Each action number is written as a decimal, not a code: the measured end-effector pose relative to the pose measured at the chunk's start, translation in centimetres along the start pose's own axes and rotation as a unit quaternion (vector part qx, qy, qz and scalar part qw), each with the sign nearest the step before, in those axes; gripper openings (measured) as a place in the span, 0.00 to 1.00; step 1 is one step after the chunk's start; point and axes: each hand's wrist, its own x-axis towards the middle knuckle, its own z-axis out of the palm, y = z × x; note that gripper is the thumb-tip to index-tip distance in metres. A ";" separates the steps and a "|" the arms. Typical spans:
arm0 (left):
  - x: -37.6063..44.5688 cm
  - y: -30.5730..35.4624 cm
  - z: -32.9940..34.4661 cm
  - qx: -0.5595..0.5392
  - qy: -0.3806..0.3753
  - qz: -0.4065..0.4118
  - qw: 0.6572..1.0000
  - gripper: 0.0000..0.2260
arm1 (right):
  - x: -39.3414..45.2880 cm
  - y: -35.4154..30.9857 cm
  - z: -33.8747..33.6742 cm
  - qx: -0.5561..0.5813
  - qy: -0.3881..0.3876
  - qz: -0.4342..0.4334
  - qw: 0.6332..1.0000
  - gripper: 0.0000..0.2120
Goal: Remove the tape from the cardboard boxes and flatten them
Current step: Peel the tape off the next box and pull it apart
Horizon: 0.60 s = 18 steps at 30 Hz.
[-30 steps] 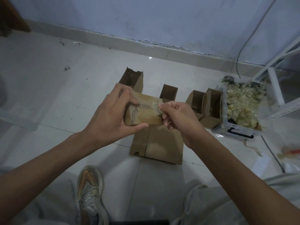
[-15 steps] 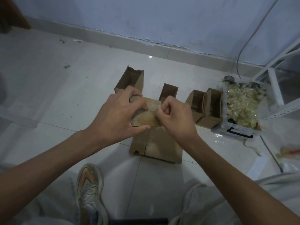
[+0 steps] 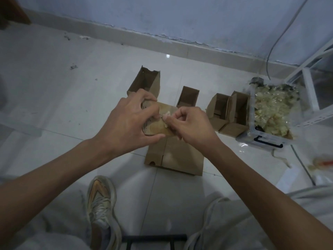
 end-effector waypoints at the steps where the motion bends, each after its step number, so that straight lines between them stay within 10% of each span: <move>1: 0.0 0.0 0.0 0.000 -0.002 0.003 1.000 0.21 | 0.1 0.2 -0.2 0.013 -0.015 0.008 1.000 0.13; 7: 0.0 -0.7 -0.6 -0.077 0.008 0.006 0.997 0.21 | 0.9 1.8 -3.0 0.392 -0.146 0.153 0.895 0.10; 11: -0.1 -0.6 -0.8 -0.081 0.018 0.002 0.997 0.20 | 0.7 1.4 -2.4 0.126 0.007 0.046 0.991 0.12; 15: 0.1 -0.3 -0.7 -0.057 0.023 0.010 0.998 0.20 | 0.3 0.9 -0.7 -0.203 0.133 -0.109 0.964 0.09; 18: 0.1 -0.3 -0.6 -0.035 0.019 0.014 0.999 0.20 | 0.1 0.4 0.1 -0.115 0.089 -0.116 0.983 0.13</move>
